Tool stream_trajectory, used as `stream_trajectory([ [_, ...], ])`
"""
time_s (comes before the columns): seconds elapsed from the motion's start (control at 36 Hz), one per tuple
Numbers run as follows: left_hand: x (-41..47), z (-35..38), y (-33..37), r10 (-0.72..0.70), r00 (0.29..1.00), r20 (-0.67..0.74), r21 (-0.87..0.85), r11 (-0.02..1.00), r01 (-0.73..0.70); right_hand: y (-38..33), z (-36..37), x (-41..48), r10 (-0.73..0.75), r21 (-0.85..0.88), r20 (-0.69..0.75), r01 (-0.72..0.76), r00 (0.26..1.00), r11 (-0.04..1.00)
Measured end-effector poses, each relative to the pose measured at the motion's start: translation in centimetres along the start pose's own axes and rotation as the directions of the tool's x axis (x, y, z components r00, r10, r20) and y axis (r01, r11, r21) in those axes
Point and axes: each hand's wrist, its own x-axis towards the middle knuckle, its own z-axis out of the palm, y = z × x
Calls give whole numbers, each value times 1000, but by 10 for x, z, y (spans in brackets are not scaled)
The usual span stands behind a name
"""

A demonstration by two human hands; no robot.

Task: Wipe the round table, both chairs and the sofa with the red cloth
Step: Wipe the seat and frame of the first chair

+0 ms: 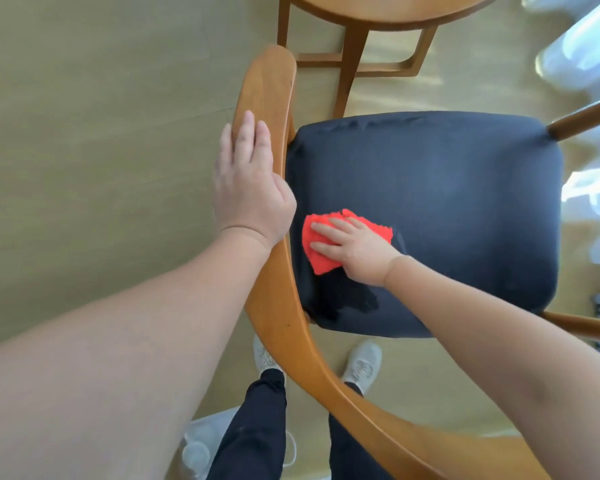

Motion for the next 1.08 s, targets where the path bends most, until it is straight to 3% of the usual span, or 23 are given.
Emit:
stream_trajectory([
  [0.08, 2, 2, 0, 86, 996, -19, 31, 996, -86, -2, 4, 7, 102, -39, 45, -101, 994, 994],
  [0.14, 3, 2, 0, 114, 993, -33, 28, 993, -113, -16, 18, 1, 91, -25, 64, -89, 994, 996],
  [0.25, 4, 2, -2, 98, 995, -31, 47, 994, -96, -42, 49, -46, -182, -69, 197, 199, 963, 978],
  [0.39, 3, 2, -2, 88, 995, -46, 61, 994, -85, -25, 70, -131, -418, -162, 424, 521, 803, 838],
  [0.5, 4, 2, -1, 84, 995, -45, 71, 994, -81, -5, 74, -160, -481, -141, 489, 610, 727, 779],
  [0.56, 3, 2, 1, 81, 995, -52, 72, 994, -78, -6, 69, -154, -540, -74, 430, 624, 724, 778],
  [0.67, 3, 2, 1, 85, 994, -64, 76, 994, -80, -6, 39, -113, -569, -33, 137, 578, 811, 815],
  [0.75, 2, 2, 2, 80, 994, -67, 82, 994, -75, 1, 15, -81, -497, -63, -25, 495, 867, 866],
  [0.94, 1, 3, 1, 80, 994, -75, 75, 994, -74, 15, -2, -38, -234, -46, -96, 230, 968, 972],
  [1.08, 2, 3, 1, 84, 993, -77, 73, 994, -78, 15, 3, -31, 1, -101, 78, 7, 997, 995],
])
